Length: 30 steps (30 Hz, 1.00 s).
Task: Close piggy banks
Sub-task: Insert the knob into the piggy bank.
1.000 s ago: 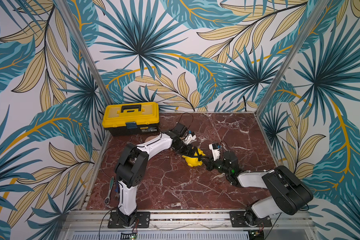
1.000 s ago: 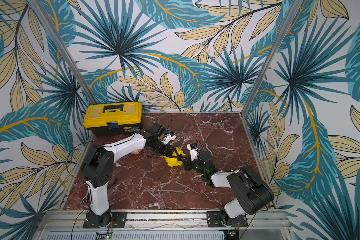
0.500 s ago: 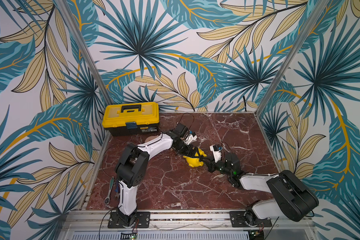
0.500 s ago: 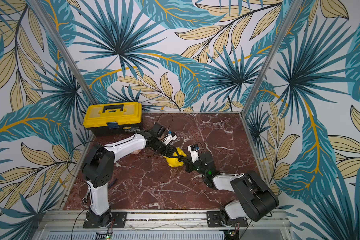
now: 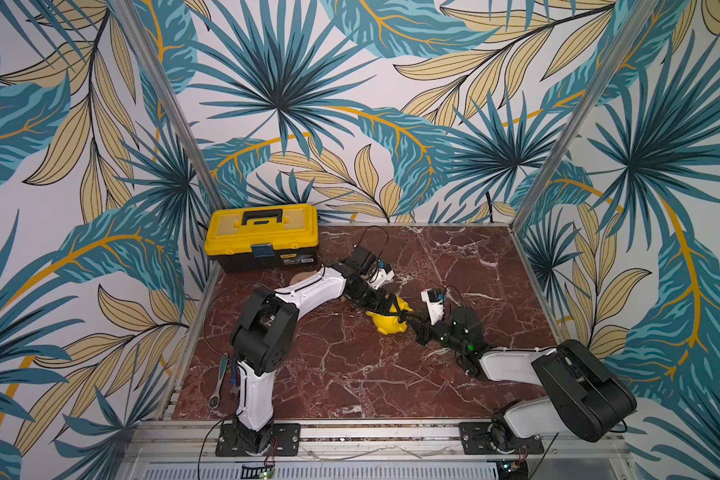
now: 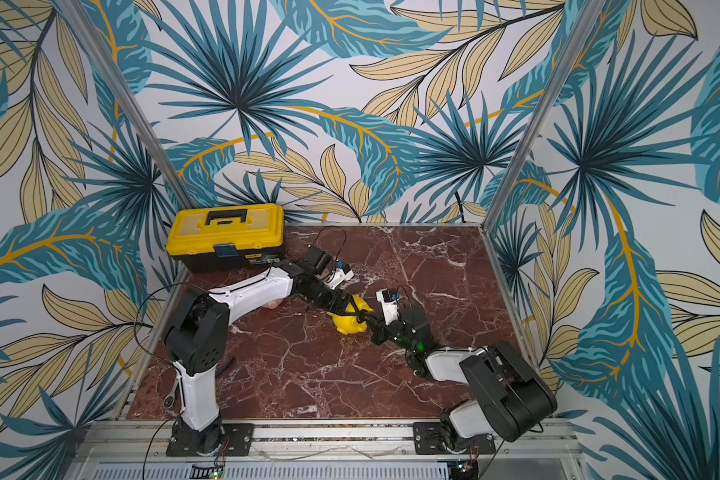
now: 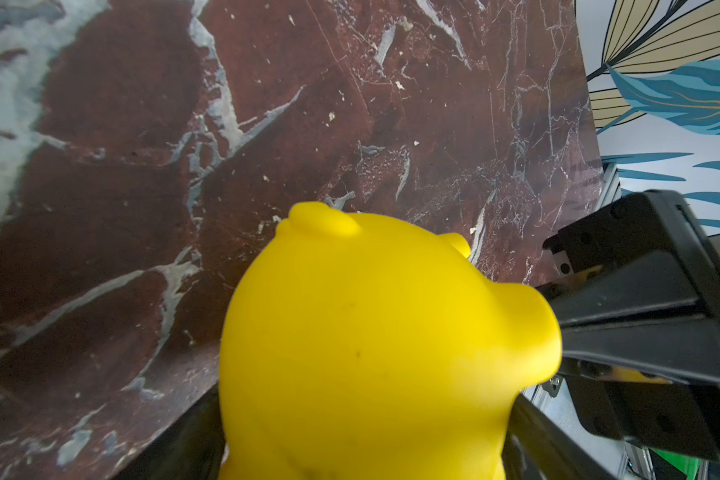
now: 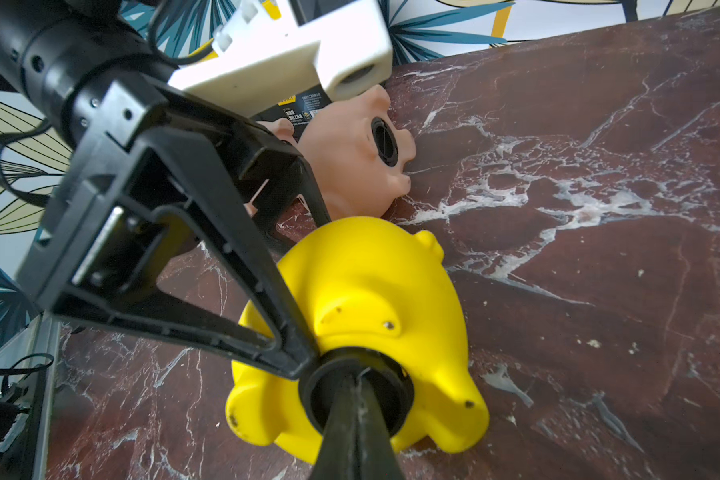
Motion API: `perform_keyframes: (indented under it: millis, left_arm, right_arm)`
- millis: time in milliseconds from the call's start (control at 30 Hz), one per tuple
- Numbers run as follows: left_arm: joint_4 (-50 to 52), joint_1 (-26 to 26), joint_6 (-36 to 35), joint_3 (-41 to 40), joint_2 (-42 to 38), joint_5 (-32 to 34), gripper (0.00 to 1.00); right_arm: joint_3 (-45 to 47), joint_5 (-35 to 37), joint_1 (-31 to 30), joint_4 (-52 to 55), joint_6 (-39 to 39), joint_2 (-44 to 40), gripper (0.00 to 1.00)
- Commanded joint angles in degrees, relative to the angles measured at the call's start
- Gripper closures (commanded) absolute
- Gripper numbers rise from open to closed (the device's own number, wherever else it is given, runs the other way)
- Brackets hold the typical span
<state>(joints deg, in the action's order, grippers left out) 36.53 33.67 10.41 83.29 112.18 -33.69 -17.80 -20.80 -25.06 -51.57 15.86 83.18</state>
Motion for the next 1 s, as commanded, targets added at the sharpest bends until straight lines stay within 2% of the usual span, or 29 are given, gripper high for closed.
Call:
perform_keyframes:
  millis: [0, 433, 967]
  left_arm:
    - [6.01, 0.37, -0.26, -1.95, 4.58, 2.75, 0.09]
    - [6.01, 0.34, -0.30, -1.87, 4.95, 2.65, 0.09]
    - [6.01, 0.43, -0.31, -2.05, 5.05, 2.34, 0.09]
  right_arm:
    - [0.93, 1.18, -0.08, -3.74, 0.67, 1.53, 1.00]
    - [0.97, 0.07, -0.17, -6.12, 0.51, 5.07, 1.00]
    - [-1.42, 0.18, -0.12, 6.33, -2.97, -1.70, 1.00]
